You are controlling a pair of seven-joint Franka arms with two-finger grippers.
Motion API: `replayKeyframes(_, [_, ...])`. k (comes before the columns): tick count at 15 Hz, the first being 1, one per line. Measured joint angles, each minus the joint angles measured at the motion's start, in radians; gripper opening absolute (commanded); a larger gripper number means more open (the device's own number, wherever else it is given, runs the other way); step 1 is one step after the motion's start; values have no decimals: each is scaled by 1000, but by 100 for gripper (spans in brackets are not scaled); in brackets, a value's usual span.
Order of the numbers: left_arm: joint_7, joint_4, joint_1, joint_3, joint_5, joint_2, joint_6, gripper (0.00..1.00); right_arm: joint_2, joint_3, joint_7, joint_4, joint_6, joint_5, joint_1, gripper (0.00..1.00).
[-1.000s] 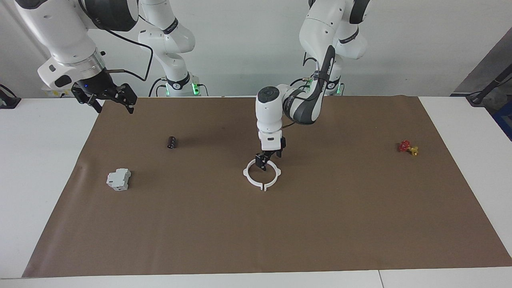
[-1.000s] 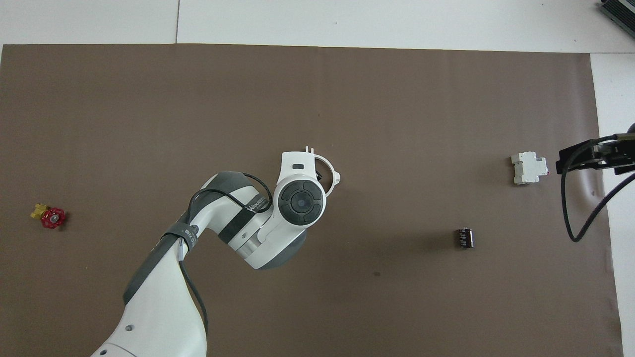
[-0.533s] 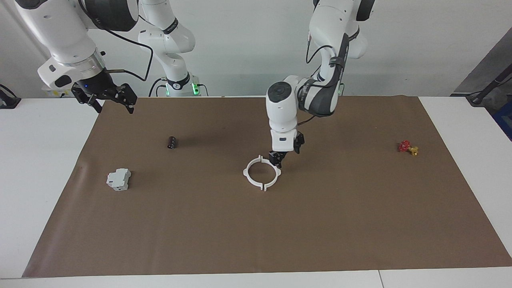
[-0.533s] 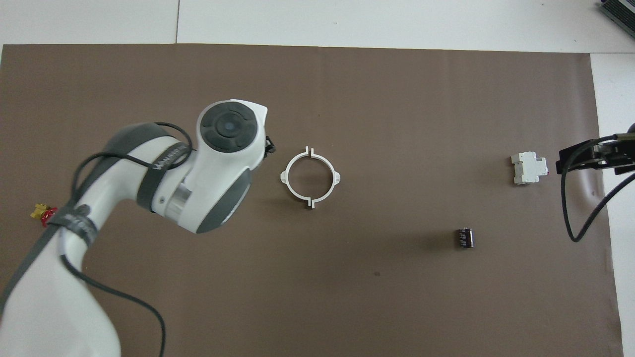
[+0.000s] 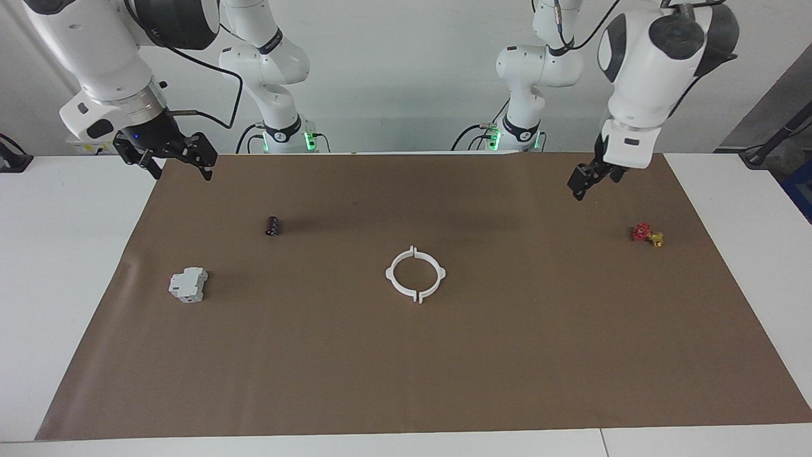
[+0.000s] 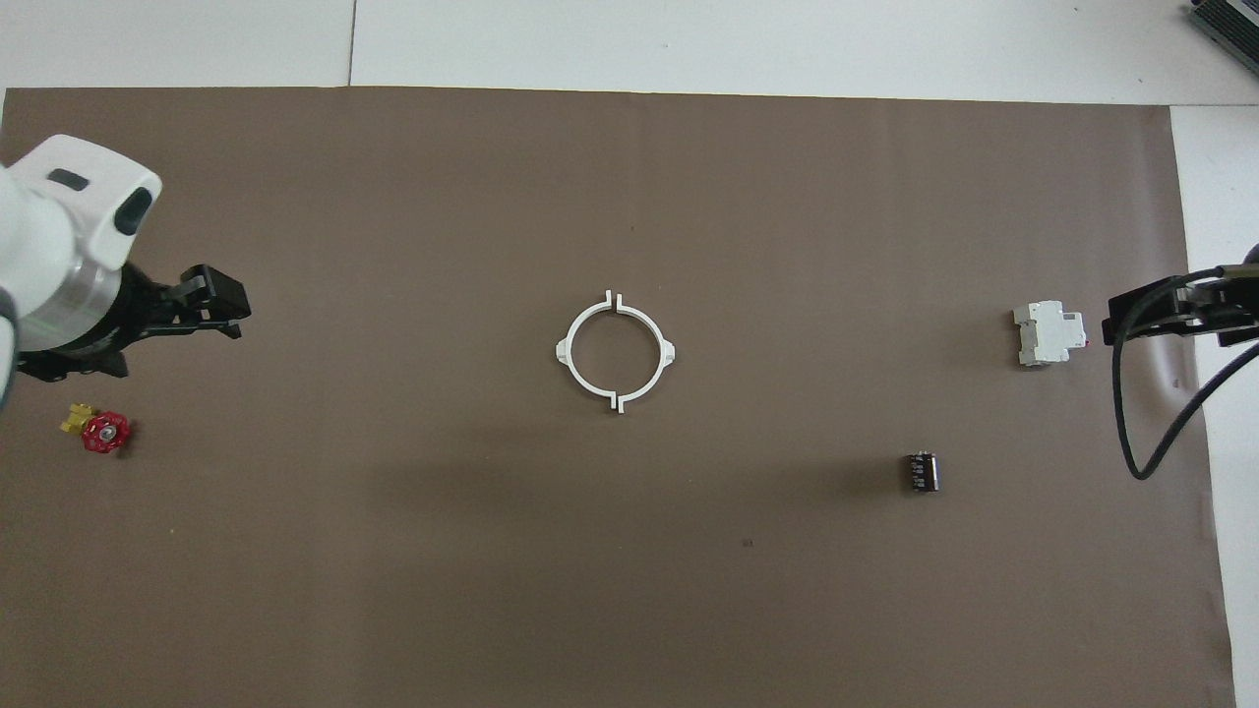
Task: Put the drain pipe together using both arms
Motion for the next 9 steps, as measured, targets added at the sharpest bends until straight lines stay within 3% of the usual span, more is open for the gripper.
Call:
replayKeyframes(3, [160,-1,55,1,-10,-49,-48,100,0,0,0,0,0,0,0,100])
replayKeyframes(7, [195,-19,76,-29,-11,-54,-57,100,0,0,0,0,0,0,0,100])
replayKeyframes(9, [290,-28,173,-104,-38,-55,-72,100,0,0,0,0,0,0,0,100])
